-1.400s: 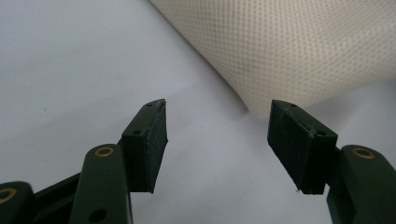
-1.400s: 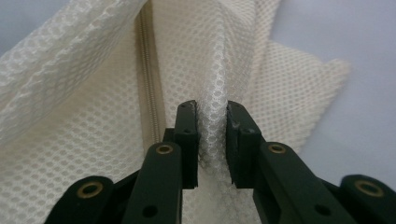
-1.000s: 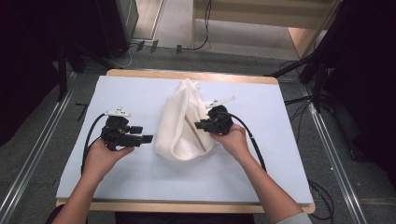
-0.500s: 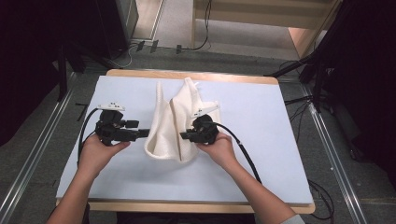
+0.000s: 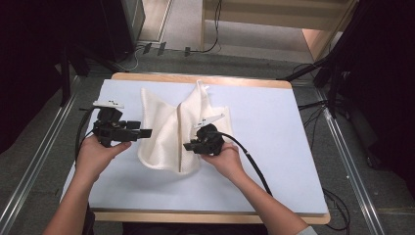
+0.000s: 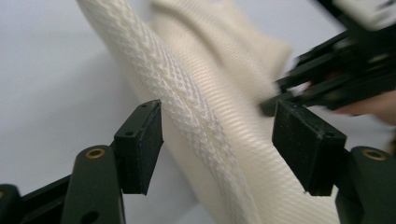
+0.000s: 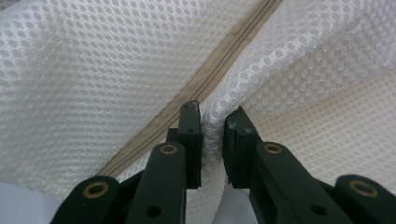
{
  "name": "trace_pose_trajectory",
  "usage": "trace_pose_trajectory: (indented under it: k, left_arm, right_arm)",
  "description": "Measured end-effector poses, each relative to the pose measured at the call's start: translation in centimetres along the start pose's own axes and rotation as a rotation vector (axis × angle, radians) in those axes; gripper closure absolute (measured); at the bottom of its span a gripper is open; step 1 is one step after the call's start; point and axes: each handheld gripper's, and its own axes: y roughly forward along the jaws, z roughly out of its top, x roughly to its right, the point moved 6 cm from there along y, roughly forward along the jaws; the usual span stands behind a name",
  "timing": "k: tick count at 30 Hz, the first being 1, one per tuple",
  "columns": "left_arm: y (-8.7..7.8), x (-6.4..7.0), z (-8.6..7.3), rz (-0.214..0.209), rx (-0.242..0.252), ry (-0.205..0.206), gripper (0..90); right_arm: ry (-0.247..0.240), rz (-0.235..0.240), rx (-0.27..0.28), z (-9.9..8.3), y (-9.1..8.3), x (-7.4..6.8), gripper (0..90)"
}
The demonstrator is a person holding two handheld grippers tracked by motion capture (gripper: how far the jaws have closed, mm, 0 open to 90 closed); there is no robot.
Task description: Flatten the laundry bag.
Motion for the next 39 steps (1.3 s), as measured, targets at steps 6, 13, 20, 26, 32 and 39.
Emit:
trace_pose_trajectory:
  k: [6, 13, 20, 26, 32, 39]
  left_arm:
    - [1.6, -2.3, -1.2, 0.015, -0.02, -0.065, 63.4]
    - [2.4, -4.1, -2.1, 0.01, -0.043, -0.11, 82.4]
    - [3.0, -5.2, -2.3, 0.007, -0.044, -0.114, 83.4]
    - [3.8, -6.7, -2.5, 0.008, -0.039, -0.124, 83.6]
    - [4.0, -7.5, -2.5, -0.011, -0.029, -0.133, 82.9]
    - [4.2, -7.8, -2.6, 0.001, -0.032, -0.124, 83.4]
  right_arm:
    - [0.005, 0.007, 0.007, -0.3, -0.6, -0.5, 82.9]
    - [-0.022, 0.016, 0.008, -1.5, -1.2, -2.4, 83.4]
    - [-0.027, 0.041, -0.005, -3.4, -1.3, -4.8, 83.4]
    - [-0.034, 0.063, -0.016, -4.5, -1.0, -7.0, 75.0]
    - [-0.005, 0.084, 0.004, -4.8, -2.9, -6.2, 59.9]
    - [-0.037, 0.035, 0.048, -5.2, -5.8, -3.4, 51.5]
